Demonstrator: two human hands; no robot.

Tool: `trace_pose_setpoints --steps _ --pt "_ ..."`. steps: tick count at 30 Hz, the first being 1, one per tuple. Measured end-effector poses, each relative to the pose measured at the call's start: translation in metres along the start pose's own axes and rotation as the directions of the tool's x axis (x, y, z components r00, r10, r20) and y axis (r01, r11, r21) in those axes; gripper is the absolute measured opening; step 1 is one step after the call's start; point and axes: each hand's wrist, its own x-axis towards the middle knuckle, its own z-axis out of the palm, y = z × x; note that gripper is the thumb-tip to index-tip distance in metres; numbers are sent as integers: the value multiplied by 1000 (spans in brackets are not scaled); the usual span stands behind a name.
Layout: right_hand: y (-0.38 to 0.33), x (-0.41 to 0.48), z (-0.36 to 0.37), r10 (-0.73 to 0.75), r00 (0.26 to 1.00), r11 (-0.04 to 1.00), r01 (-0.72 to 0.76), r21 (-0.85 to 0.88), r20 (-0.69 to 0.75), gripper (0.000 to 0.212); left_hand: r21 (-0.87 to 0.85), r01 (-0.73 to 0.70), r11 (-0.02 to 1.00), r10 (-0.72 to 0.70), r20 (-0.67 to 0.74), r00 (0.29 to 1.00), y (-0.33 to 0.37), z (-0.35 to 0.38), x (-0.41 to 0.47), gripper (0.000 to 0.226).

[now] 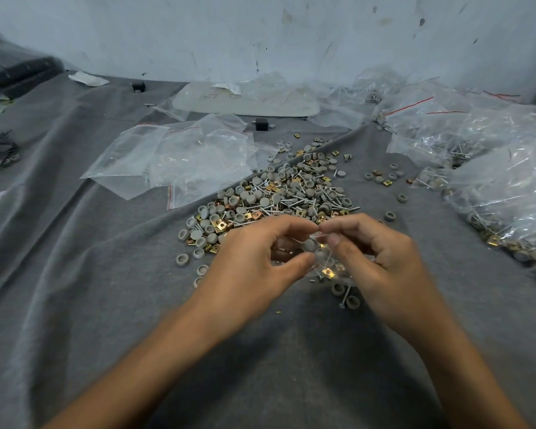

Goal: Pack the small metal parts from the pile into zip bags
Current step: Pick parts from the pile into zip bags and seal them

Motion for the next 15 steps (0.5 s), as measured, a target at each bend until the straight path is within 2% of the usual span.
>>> trace_pose_setpoints --steps 8,15 --pt "3 2 -7 -12 998 997 17 72 -64 23 -220 -2 976 -14 -71 997 -3 0 4 26" --pt "-1 11 -36 -29 941 970 108 218 -338 24 -222 -3 975 -30 -147 989 -1 -22 10 22"
